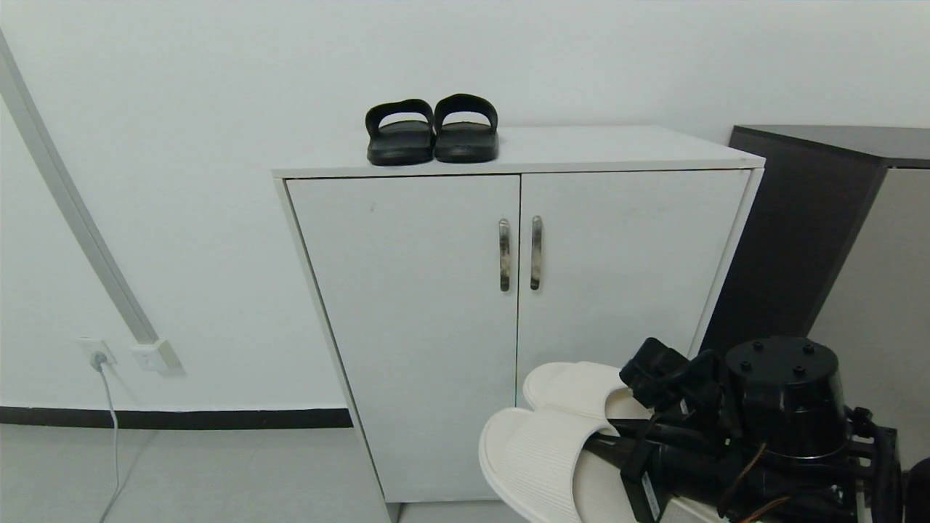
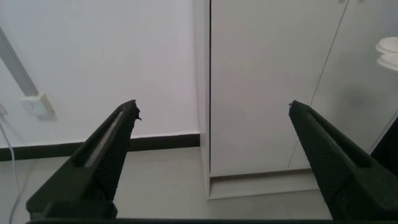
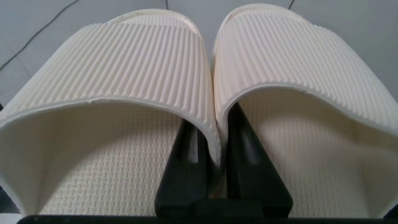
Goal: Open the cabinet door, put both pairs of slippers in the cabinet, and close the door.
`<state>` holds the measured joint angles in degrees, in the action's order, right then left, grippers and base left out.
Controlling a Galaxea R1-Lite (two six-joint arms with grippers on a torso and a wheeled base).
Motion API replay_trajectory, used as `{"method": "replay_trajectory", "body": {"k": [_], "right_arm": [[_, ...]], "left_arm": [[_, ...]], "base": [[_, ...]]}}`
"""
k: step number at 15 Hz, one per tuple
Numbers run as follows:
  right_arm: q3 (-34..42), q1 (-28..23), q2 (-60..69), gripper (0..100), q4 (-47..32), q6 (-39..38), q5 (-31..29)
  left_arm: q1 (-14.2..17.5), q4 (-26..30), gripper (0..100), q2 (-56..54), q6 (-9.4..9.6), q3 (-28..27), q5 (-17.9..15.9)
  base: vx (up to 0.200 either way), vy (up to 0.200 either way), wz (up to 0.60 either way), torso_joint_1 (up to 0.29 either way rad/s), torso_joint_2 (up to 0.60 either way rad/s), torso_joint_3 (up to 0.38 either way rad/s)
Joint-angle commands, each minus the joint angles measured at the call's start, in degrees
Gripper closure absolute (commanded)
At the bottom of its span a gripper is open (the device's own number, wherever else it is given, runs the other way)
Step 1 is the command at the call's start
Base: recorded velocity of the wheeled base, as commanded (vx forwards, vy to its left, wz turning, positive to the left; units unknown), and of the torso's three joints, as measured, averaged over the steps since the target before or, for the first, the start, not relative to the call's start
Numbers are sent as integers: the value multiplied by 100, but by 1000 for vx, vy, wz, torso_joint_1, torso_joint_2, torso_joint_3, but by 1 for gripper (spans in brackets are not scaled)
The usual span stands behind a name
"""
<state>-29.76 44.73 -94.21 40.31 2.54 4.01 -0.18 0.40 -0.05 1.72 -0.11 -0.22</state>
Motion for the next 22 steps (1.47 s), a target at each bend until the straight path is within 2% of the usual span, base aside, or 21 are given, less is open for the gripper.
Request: {"method": "replay_trajectory", "body": {"k": [1, 5, 7, 9, 10, 13, 14, 15, 16, 18, 20, 21, 22], "right_arm": [[31, -8, 25, 100, 29, 1, 3], [93, -17, 69, 100, 82, 1, 3], [163, -17, 69, 100, 240, 1, 3], [225, -8, 43, 100, 451, 10, 3], [260, -8, 52, 100, 504, 10, 3], [295, -8, 104, 100, 600, 10, 3], [313, -8, 113, 100, 662, 10, 3], [365, -8, 122, 100, 706, 1, 12], [383, -8, 104, 100, 750, 10, 12], [401, 1, 104, 100, 759, 10, 12], [418, 1, 113, 100, 759, 1, 12], [471, 1, 113, 100, 759, 1, 12], [471, 10, 113, 100, 759, 1, 12]], "left_arm": [[1, -5, 0, 22, -5, -15, 13], [1, -14, 0, 163, 13, -59, 4], [1, 21, 0, 295, -172, -833, -13], [-34, 162, 0, 1060, -163, -1219, -127], [-78, 83, 0, 1473, -198, -1316, -400], [-140, -585, 0, 2800, -225, -1466, -1630], [-210, -822, 0, 3397, -189, -1536, -2149], [-281, -1148, 0, 3960, -181, -1633, -2474], [-412, -1543, 0, 4496, -189, -1756, -2606], [-1054, -2387, 0, 5542, -225, -2151, -2588], [-1493, -2765, 0, 6104, -225, -2555, -2509], [-1950, -2844, 0, 6614, -242, -3083, -2342], [-2082, -2853, 0, 6772, -269, -3250, -2325]], "base": [[0, 0, 0, 0, 0, 0], [0, 0, 0, 0, 0, 0], [0, 0, 0, -21, 30, 28], [0, 0, 0, -19, 107, 110], [0, 0, 0, -12, 71, 51], [0, 0, 0, 0, 0, 0], [0, 0, 0, 0, 0, 0], [0, 0, 0, 0, 0, 0], [0, 0, 0, 0, 0, 0], [0, 0, 0, 0, 0, 0], [0, 0, 0, 0, 0, 0], [0, 0, 0, 0, 0, 0], [0, 0, 0, 0, 0, 0]]}}
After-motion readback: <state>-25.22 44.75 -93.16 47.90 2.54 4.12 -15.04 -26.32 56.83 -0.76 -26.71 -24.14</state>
